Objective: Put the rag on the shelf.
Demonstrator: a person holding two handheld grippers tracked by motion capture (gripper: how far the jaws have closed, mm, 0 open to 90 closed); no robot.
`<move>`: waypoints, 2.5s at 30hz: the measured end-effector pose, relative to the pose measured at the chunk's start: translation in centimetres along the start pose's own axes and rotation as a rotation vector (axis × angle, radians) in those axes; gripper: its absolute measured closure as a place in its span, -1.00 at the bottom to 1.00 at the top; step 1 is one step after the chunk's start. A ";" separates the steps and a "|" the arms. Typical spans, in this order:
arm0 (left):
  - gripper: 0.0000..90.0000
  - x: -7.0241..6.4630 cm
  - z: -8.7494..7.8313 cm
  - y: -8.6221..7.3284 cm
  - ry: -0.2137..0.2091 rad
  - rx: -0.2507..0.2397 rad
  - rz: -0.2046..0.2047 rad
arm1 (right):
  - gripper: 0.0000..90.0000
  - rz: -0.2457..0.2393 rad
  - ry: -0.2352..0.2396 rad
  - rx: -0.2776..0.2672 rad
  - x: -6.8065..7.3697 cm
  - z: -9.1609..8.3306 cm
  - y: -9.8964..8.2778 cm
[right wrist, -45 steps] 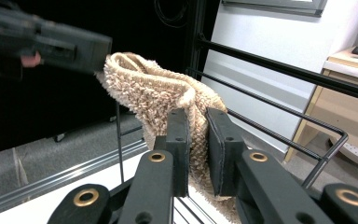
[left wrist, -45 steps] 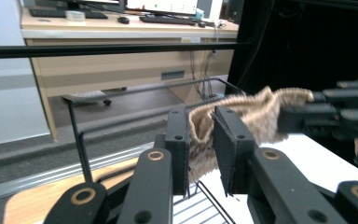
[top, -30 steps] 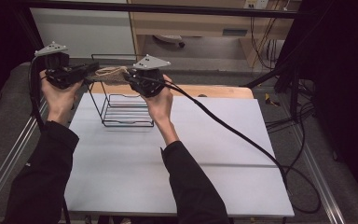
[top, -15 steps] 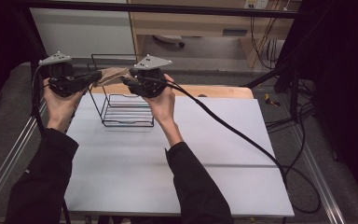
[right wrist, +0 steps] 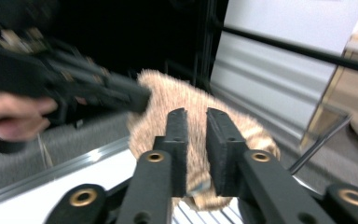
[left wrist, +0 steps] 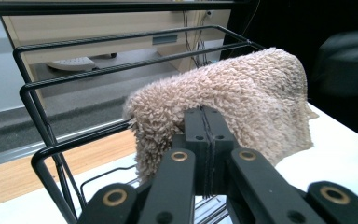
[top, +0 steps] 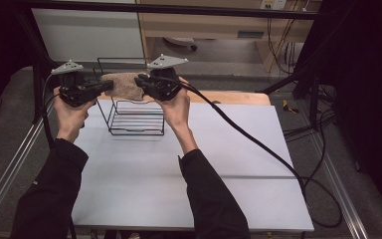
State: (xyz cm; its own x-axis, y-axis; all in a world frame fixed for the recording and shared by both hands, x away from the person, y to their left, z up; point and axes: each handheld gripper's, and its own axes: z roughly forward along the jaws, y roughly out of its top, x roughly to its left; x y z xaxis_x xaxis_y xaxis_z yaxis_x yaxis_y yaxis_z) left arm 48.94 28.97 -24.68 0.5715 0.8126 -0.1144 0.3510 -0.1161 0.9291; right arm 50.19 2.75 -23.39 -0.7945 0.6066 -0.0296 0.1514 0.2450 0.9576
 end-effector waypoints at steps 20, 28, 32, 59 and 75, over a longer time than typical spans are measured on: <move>0.68 -0.5 -1.8 -1.0 0.008 0.005 0.013 | 0.35 0.037 0.013 -0.012 -0.2 -1.5 -1.0; 0.24 -1.4 -2.6 -3.2 0.000 0.034 0.050 | -0.25 0.086 0.038 0.014 -1.0 -4.1 -3.1; -0.04 -1.8 -2.6 -4.7 -0.005 0.061 0.060 | -0.52 0.116 0.024 0.023 -2.0 -5.6 -4.5; -0.84 -4.7 -0.5 -14.7 -0.071 0.184 0.064 | -0.96 0.247 0.004 0.136 -7.5 -16.5 -17.3; -0.83 -5.9 -0.8 -19.0 -0.110 0.219 0.072 | -0.97 0.272 -0.004 0.206 -7.5 -20.0 -24.0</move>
State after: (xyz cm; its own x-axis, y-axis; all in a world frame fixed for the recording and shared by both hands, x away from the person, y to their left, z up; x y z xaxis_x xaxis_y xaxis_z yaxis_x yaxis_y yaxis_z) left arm 38.34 26.87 -41.36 0.6743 0.7318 -0.0995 0.4519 -0.3023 0.8393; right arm 40.74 -22.81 -40.39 -0.7064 0.6734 0.2180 0.4735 0.2207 0.8527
